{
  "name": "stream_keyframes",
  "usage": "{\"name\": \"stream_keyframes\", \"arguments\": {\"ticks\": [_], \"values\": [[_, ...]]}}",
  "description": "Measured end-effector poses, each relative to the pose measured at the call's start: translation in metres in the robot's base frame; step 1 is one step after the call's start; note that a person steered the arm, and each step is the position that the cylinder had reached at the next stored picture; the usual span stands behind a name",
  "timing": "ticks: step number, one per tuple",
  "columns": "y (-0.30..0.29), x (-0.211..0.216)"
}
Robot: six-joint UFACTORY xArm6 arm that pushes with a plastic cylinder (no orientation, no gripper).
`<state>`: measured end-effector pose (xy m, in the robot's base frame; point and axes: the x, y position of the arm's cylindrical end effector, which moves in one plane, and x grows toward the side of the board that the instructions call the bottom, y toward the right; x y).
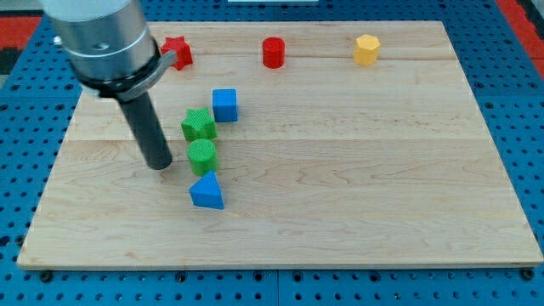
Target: Place the green blocks and blue blocks in the vertical line
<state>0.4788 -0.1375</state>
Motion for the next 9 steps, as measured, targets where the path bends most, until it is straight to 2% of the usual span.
{"name": "stream_keyframes", "arguments": {"ticks": [1,2,4,5,6,9], "values": [[0.039,0.000],[0.016,-0.001],[-0.044,-0.049],[0.012,-0.061],[0.030,-0.061],[0.025,-0.038]]}}
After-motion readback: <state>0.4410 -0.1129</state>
